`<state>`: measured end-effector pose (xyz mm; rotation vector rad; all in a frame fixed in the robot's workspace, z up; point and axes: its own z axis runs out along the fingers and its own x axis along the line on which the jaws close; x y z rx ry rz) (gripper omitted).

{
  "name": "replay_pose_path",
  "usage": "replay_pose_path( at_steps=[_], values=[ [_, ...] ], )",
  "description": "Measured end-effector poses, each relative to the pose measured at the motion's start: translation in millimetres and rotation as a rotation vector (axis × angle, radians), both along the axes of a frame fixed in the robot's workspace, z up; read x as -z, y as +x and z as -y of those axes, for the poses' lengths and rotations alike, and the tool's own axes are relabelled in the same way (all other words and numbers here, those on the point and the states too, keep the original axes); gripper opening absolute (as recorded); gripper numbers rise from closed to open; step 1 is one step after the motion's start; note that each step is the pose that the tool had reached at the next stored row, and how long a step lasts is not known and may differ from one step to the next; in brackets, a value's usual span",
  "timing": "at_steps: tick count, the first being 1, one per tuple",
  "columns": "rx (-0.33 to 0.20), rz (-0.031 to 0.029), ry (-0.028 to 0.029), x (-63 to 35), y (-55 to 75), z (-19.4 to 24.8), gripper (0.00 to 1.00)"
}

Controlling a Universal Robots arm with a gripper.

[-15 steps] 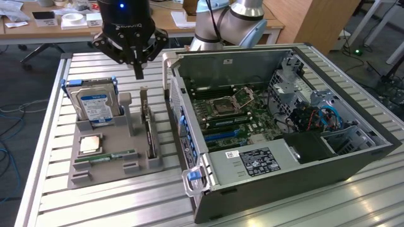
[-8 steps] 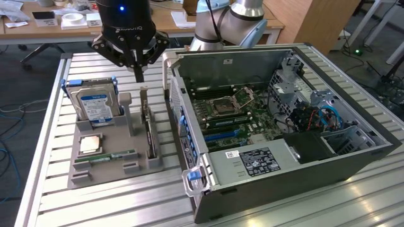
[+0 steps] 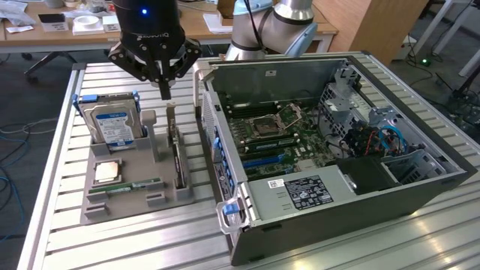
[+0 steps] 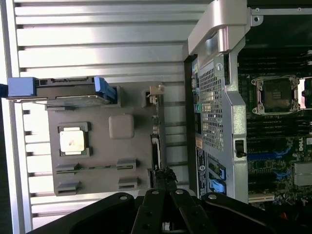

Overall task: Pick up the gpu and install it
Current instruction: 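Reach for the gpu, then pick up the gpu and move the gpu toward the slot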

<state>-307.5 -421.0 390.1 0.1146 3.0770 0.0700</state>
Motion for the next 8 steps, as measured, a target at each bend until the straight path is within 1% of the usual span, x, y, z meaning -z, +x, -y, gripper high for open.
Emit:
replay_pose_path(
  at_steps=[8],
  values=[
    [0.000, 0.0001, 0.0001, 0.0, -0.3, 0.3, 0.11]
  ],
)
